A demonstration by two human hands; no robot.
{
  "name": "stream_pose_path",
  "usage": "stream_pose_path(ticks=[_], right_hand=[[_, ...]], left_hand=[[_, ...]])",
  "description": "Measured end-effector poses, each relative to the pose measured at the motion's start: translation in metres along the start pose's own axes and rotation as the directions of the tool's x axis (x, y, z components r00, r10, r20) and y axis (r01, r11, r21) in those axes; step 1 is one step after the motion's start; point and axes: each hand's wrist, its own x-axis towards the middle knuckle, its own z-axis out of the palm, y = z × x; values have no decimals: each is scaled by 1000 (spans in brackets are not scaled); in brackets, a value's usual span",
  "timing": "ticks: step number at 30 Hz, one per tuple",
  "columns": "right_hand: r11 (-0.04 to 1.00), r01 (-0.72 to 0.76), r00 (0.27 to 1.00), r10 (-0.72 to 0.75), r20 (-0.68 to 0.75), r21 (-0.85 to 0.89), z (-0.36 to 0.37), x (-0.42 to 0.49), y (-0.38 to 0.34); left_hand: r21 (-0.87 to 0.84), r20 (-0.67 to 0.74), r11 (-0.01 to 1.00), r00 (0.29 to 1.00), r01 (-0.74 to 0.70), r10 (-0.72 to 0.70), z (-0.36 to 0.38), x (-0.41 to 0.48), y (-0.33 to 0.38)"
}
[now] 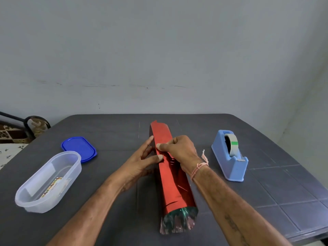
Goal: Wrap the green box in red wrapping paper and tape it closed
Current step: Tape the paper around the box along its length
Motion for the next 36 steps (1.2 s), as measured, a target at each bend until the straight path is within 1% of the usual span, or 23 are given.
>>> stream_pose_path(ticks=[5,9,11,14,19,22,25,29,36], right_hand=[[991,-47,998,42,43,127,-4,2,6],[980,-57,998,49,48,189,-3,4,13],[977,-49,999,45,22,209,-2,6,15],[979,-30,999,36,-24,203,-1,6,16],[993,12,997,-3,-79,120,-2,12,16],[992,-13,996,23,-83,125,-10,23,15],[991,-43,995,54,-84,128,-19,32,17],[989,-48,994,61,-87,140,-19,37,23],[978,-41,996,56,-69,205,-19,36,27]], left_hand=[[40,54,998,997,44,-47,0,2,11],[65,24,996,998,61,-62,6,-2,24],[108,-33,993,999,44,-41,9,-4,31],[180,-110,984,994,15,5,13,-5,34],[83,-125,996,992,22,-11,20,0,34],[65,-107,997,994,33,-26,28,10,38],[92,-74,995,996,50,-43,34,21,43],[109,21,987,993,114,-117,29,25,44],[145,41,977,986,154,-162,31,18,48]])
